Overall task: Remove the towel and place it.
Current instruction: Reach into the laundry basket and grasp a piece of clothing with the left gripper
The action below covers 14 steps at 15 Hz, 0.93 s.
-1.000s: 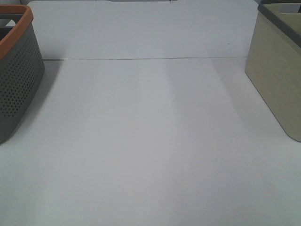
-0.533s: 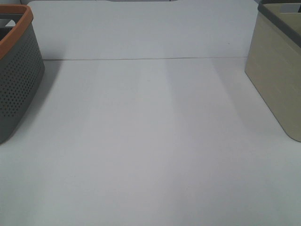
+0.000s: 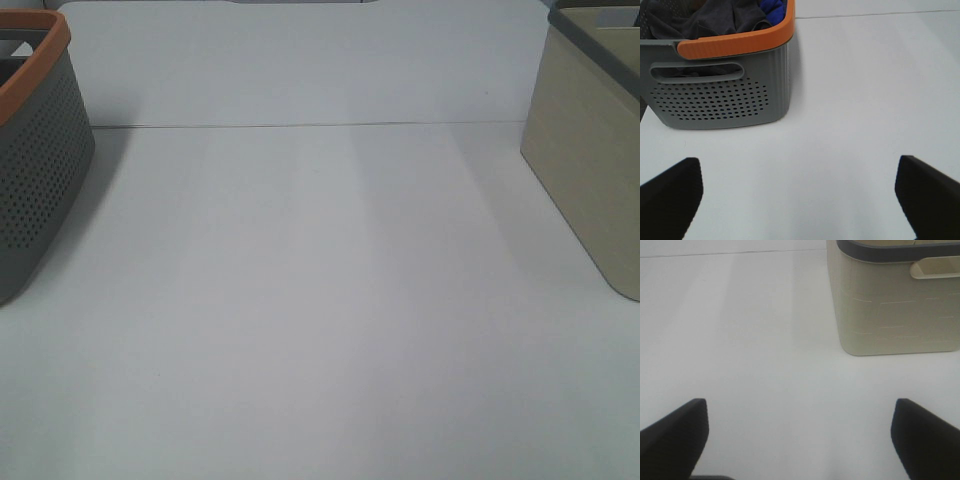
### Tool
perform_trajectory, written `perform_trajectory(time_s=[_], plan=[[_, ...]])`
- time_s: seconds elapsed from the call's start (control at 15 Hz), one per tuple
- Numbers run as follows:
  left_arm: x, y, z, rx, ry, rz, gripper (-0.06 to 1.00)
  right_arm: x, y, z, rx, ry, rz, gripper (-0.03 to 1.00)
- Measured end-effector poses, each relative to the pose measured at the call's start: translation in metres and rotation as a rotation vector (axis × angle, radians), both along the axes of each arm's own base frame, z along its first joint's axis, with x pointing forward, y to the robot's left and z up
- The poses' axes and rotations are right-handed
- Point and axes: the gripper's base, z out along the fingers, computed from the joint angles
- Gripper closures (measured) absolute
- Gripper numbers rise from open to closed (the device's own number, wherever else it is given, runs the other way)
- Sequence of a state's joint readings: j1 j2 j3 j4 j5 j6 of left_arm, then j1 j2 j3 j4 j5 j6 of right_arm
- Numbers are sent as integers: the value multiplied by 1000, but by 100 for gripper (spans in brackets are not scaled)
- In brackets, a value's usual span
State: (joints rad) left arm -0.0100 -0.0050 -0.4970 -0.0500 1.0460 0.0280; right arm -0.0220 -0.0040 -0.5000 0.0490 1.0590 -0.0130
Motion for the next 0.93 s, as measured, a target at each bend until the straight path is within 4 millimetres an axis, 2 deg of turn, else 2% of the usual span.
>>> perform_trajectory(time_s=[0.47, 0.67, 0.73, 0.8, 0.87, 0.93], plan=[[-1, 0, 2, 0, -7, 0, -5, 0, 0, 0, 0, 0, 0, 1], [-3, 1, 26, 8, -49, 6, -5, 0, 0, 0, 0, 0, 0, 1], [8, 1, 46, 10, -17, 7, -5, 0, 0, 0, 0, 0, 0, 1], [12, 1, 52, 10, -7, 7, -5, 0, 0, 0, -1, 0, -1, 1], [37, 1, 81, 22, 48, 1, -5, 0, 0, 0, -1, 0, -1, 1], [52, 0, 93, 55, 76, -17, -5, 0, 0, 0, -1, 0, -1, 1]])
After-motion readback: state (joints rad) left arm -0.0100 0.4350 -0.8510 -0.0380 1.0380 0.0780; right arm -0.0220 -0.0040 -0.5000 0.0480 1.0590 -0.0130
